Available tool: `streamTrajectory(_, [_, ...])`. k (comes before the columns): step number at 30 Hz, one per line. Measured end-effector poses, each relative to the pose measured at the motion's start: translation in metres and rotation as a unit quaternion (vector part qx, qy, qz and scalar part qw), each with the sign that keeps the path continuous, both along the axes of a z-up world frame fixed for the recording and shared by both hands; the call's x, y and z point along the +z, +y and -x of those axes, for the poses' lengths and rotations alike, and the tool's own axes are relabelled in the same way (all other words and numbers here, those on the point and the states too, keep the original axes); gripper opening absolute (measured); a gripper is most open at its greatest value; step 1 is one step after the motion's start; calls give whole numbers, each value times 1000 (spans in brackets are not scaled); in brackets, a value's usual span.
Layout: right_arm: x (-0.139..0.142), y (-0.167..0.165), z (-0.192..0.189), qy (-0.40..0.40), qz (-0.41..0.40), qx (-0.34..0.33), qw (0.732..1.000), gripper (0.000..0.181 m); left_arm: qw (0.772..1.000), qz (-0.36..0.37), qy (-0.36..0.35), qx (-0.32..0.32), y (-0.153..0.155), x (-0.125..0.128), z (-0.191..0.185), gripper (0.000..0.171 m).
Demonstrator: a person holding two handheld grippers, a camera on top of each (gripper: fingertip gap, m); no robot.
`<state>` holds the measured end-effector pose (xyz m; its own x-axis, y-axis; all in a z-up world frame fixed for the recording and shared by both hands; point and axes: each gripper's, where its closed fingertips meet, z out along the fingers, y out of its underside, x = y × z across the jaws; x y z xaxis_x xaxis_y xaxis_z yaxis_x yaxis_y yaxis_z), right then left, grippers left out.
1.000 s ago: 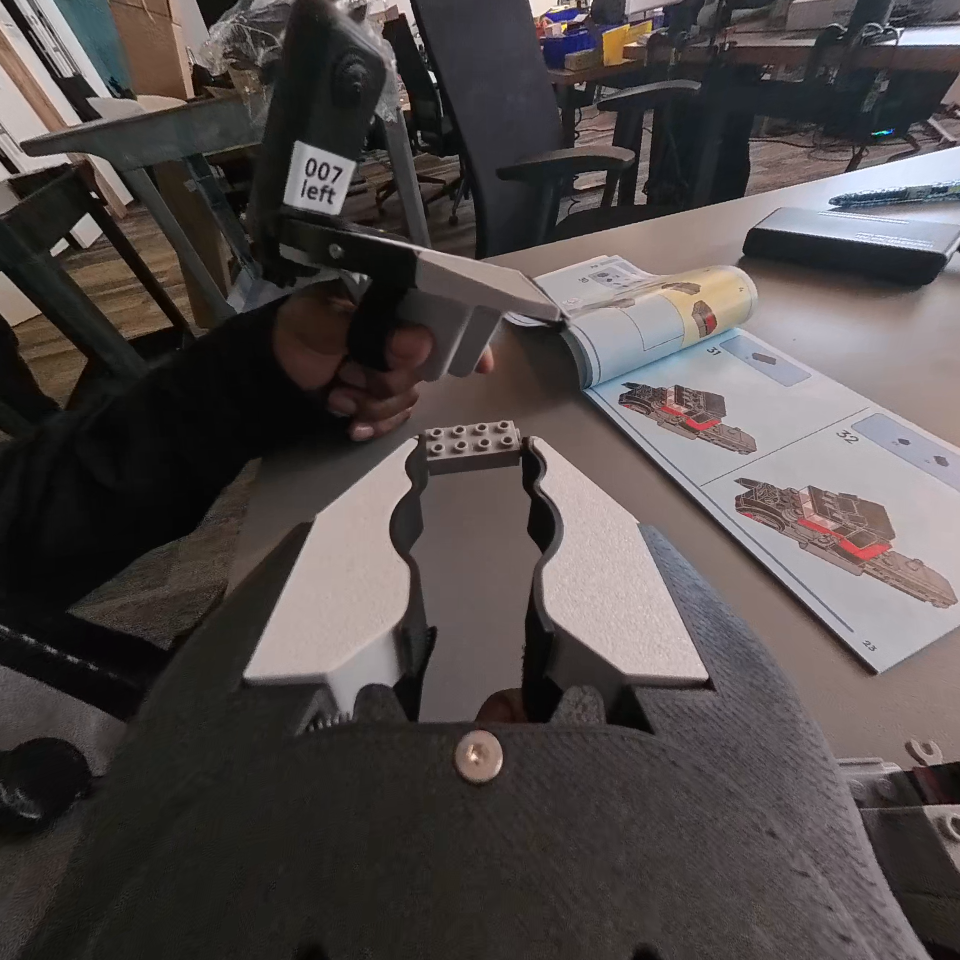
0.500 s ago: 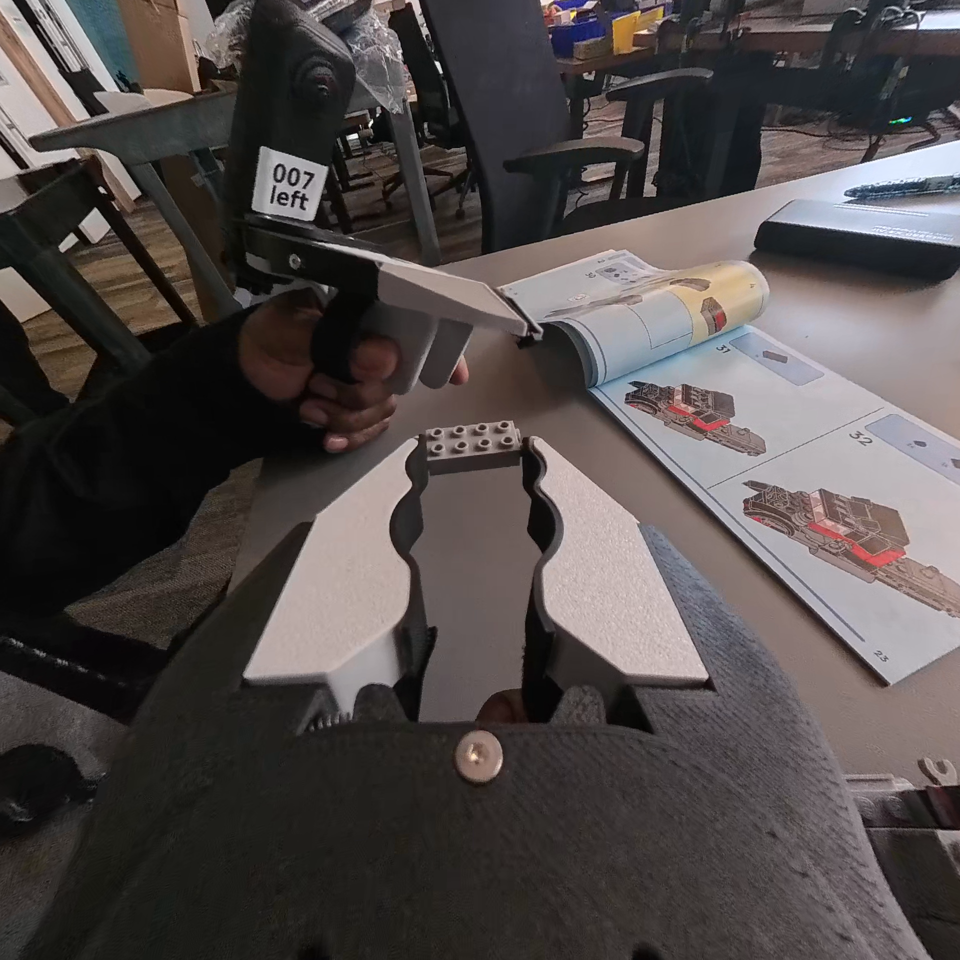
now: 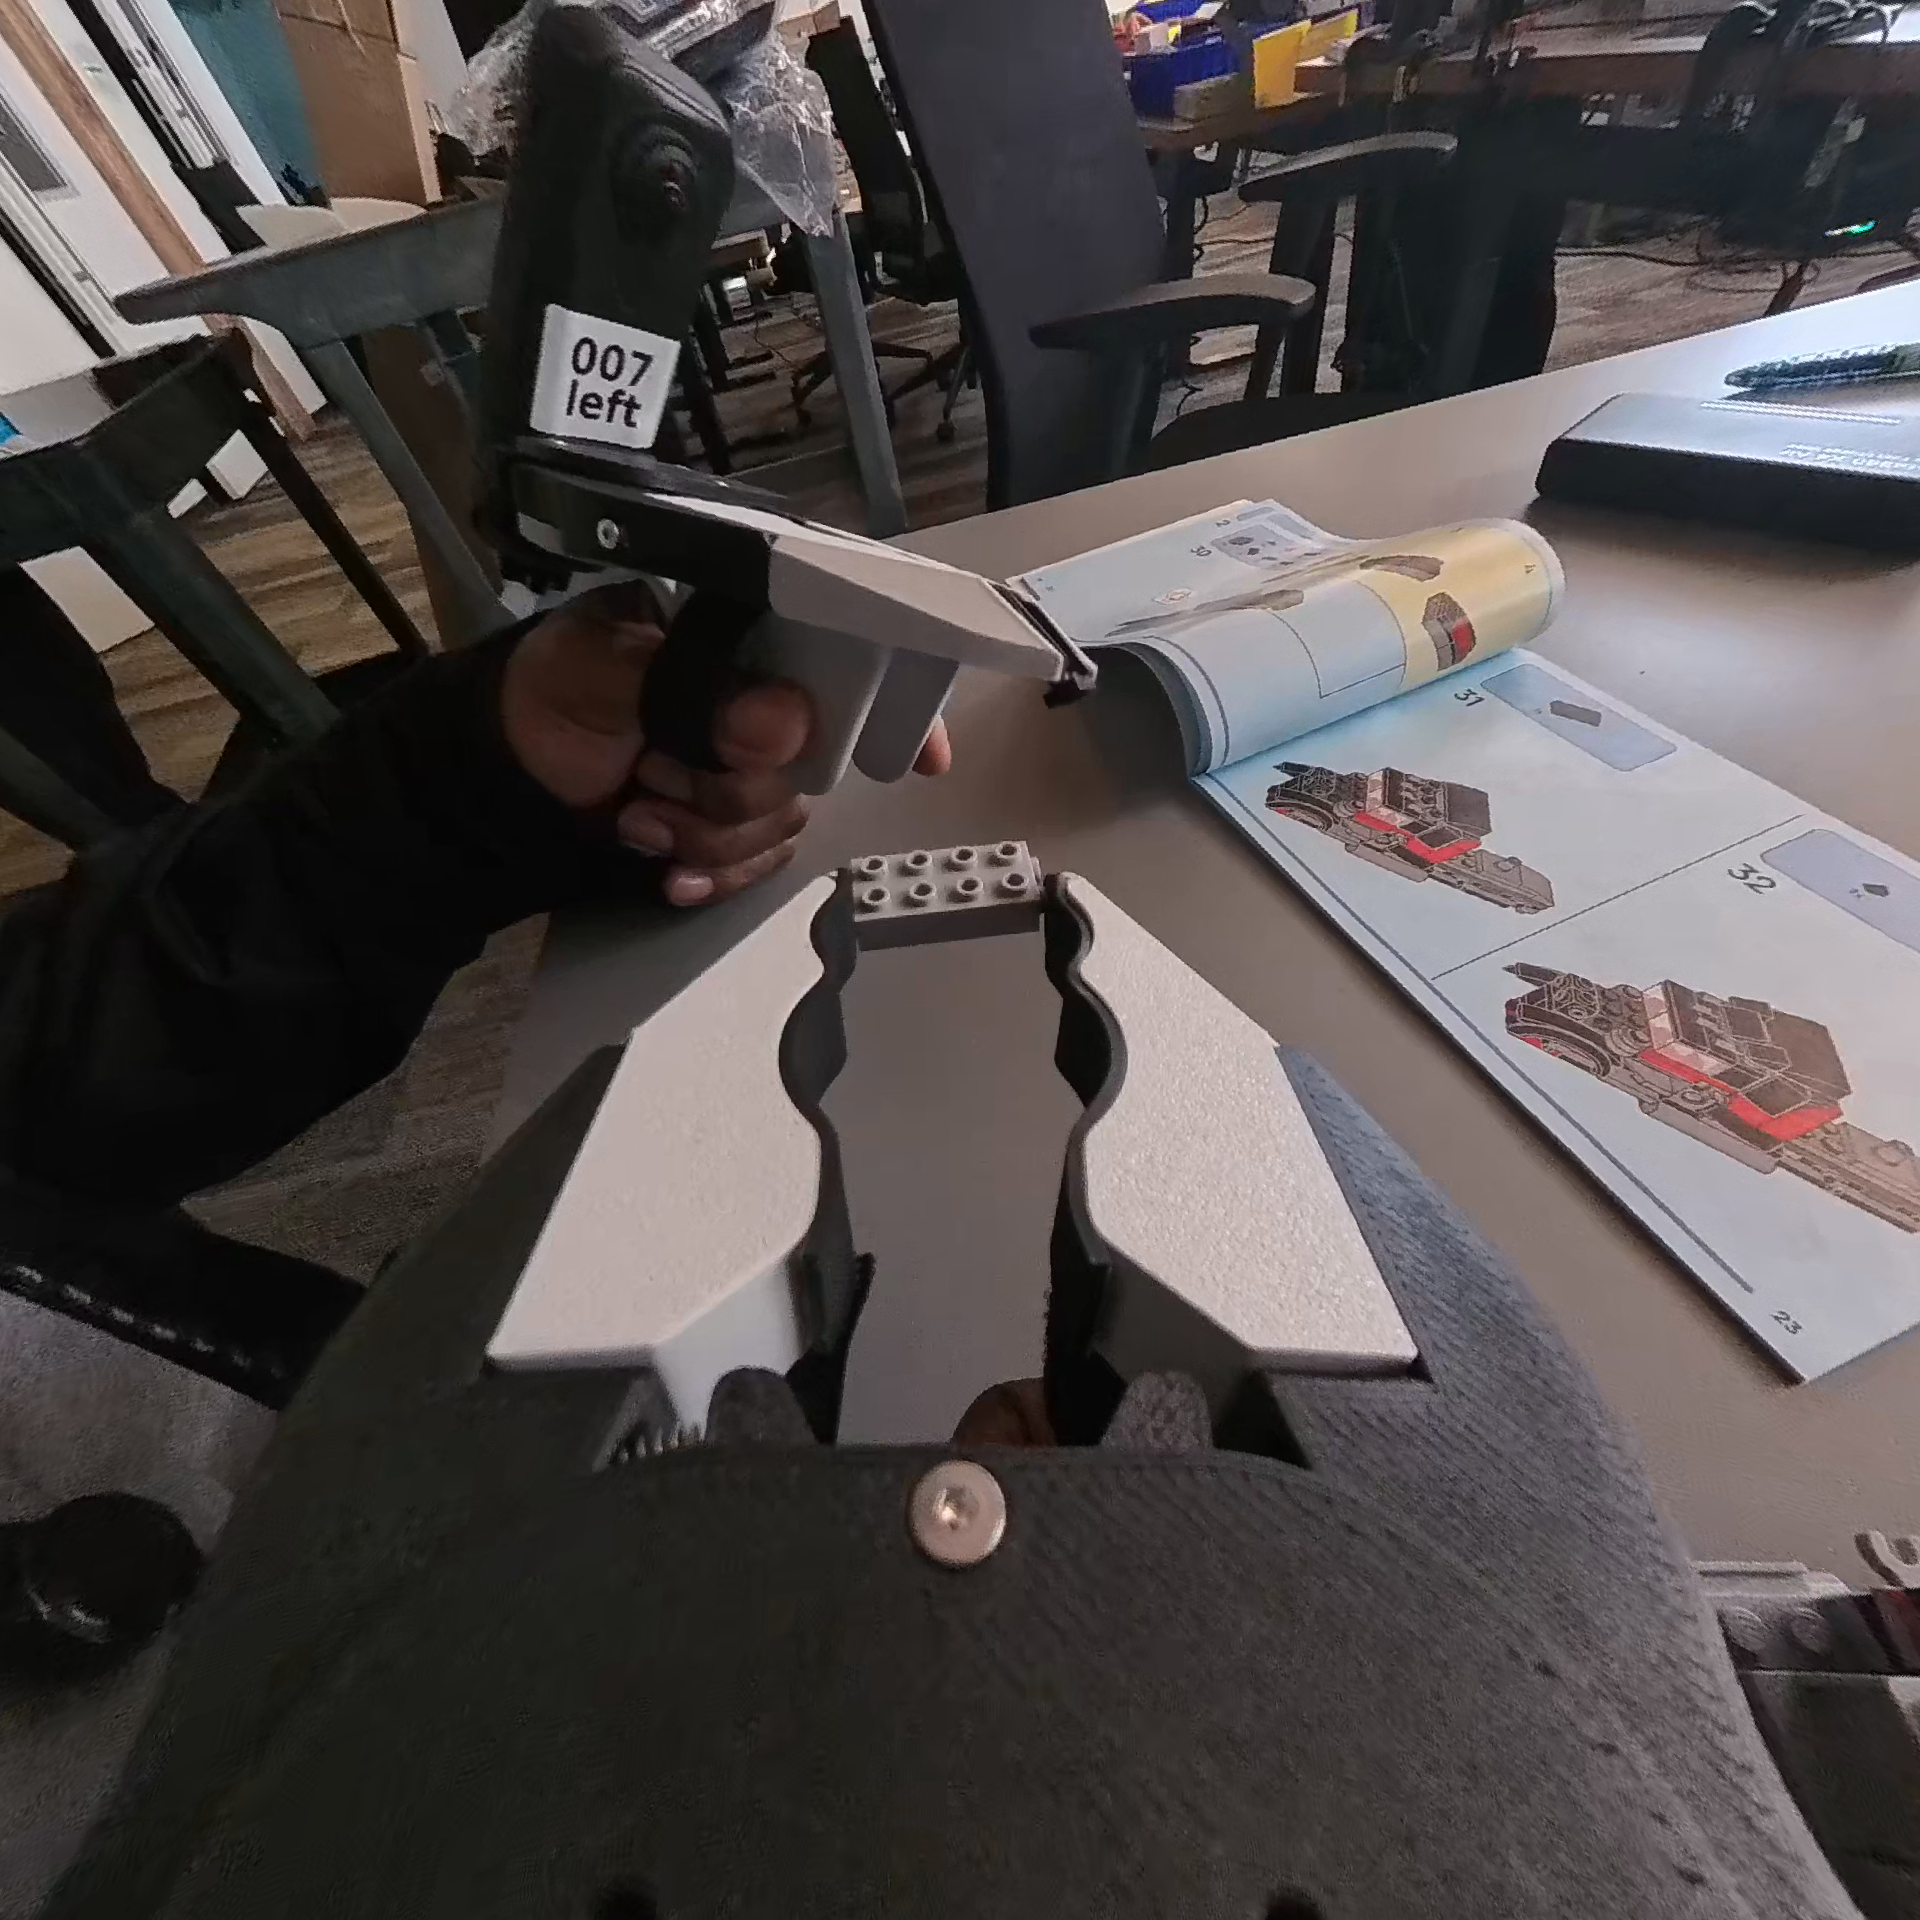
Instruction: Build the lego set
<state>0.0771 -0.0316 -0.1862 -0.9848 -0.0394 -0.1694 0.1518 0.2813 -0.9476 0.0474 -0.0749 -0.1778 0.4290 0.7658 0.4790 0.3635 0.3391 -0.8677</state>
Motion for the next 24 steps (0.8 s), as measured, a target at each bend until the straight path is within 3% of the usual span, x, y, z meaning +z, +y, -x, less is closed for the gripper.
streamTrajectory(17, [2, -1, -1, -5, 5, 8, 1000, 37, 1000, 16, -4, -20, 5, 1, -3, 16])
streamTrajectory(24, [12, -3, -6, 1, 41, 21, 999, 37, 995, 48, 8, -81, 16, 33, -19, 16])
